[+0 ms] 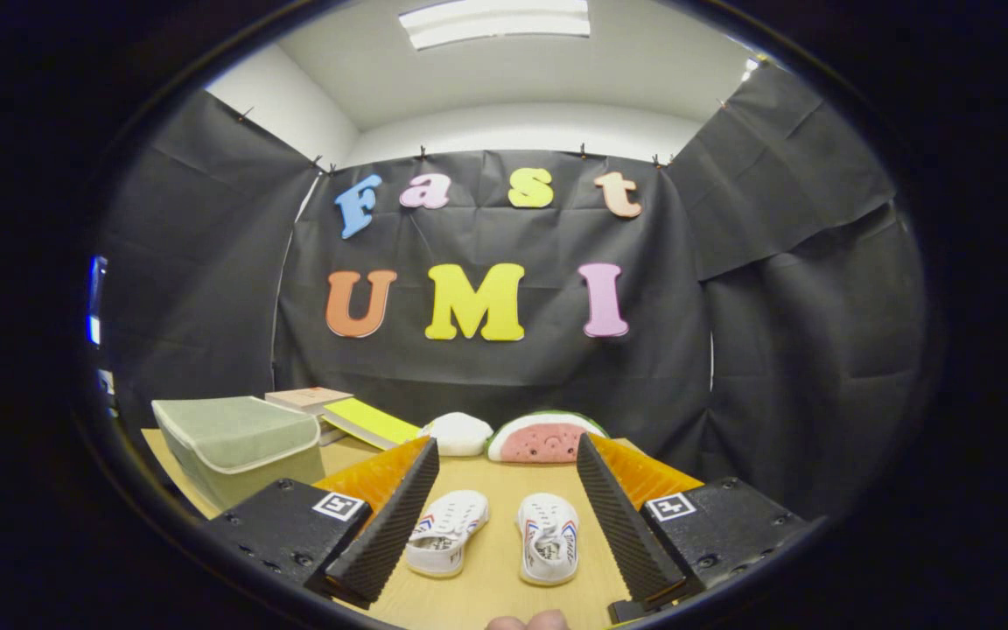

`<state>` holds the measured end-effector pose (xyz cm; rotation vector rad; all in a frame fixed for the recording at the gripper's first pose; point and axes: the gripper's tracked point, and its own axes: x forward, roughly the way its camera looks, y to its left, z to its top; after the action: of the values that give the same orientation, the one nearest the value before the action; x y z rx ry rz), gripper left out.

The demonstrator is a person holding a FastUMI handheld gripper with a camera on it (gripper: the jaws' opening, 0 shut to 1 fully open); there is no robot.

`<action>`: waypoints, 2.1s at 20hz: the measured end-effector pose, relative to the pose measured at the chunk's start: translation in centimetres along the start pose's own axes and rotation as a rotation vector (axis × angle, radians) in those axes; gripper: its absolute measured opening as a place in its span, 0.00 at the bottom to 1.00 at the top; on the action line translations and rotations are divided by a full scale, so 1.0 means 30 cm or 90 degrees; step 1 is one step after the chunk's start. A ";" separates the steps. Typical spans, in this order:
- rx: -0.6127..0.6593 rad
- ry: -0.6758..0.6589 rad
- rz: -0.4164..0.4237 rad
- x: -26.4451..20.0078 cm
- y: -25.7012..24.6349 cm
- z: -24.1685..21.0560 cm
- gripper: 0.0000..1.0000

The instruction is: Open the storage box then place both shoes into the box .Put the left shoe in first, then the right shoe, with the right side of both shoes facing outward in a uniform manner.

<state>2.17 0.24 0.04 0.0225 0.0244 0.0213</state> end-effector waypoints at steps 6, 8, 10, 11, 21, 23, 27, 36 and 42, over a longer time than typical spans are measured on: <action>-0.020 0.015 -0.001 0.005 0.038 0.039 1.00; -0.027 0.020 0.000 0.010 0.064 0.047 1.00; -0.018 0.030 0.000 0.022 0.091 0.045 1.00; -0.011 0.034 0.002 0.025 0.108 0.043 1.00; 0.073 0.095 0.142 0.082 0.371 0.039 1.00; 0.110 0.133 0.197 0.097 0.462 0.002 1.00; 0.204 0.239 0.311 0.149 0.669 -0.105 1.00; 0.377 0.420 0.498 0.145 0.949 -0.232 1.00; 0.494 0.506 0.548 0.165 1.023 -0.253 1.00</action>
<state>6.28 31.20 -6.97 0.7999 0.8172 0.8828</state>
